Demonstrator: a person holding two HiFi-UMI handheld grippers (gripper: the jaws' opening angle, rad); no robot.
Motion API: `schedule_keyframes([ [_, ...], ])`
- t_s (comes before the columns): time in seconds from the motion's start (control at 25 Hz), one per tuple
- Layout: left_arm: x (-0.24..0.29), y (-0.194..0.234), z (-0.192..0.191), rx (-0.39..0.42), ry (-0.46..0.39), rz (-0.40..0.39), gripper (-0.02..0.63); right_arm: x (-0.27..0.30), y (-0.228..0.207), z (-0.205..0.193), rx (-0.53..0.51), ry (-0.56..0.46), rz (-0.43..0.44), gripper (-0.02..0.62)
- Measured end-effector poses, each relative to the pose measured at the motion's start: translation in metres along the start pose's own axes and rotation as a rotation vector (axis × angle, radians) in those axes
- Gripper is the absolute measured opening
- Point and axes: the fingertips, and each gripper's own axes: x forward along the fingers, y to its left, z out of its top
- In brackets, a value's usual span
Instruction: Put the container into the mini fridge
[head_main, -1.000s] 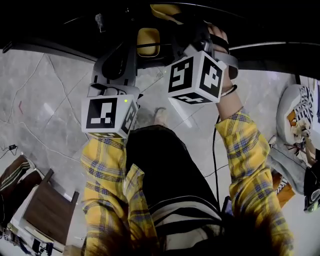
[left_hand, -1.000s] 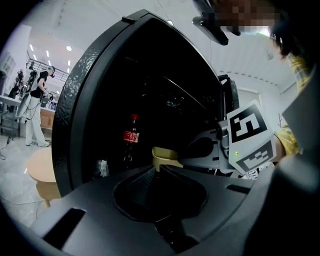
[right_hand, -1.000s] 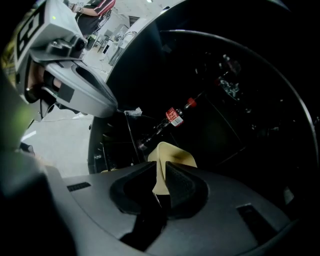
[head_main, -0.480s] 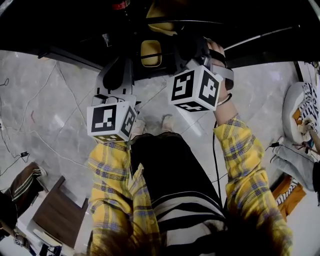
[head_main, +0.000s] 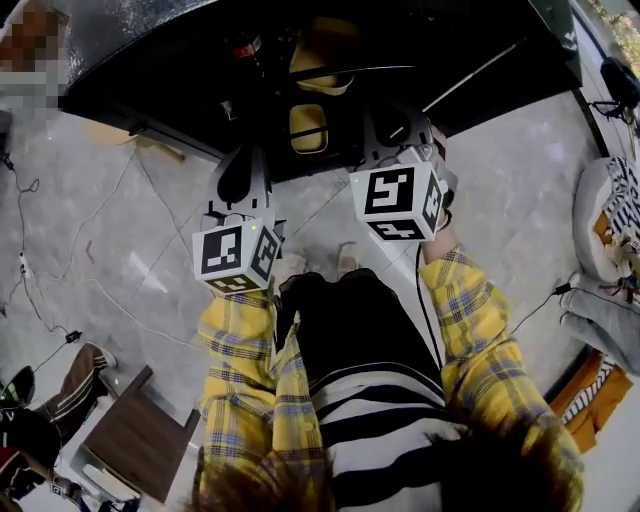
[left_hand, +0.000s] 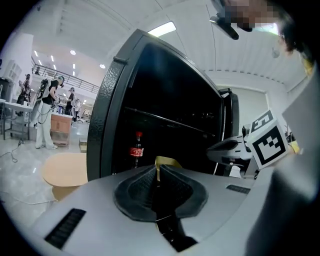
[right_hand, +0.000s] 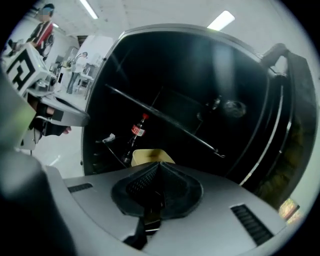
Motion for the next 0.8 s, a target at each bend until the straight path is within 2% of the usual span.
schedule_keyframes([
  [0.32,-0.018,0.002,0.009,0.003,0.0,0.025,0.025,-0.024,-0.013,-0.01,0.187,0.012,0.017,0.026],
  [0.8,-0.044,0.009,0.024,0.019,0.007,0.073,0.025,-0.053,-0.004,-0.018,0.376,0.0,0.08,0.026],
])
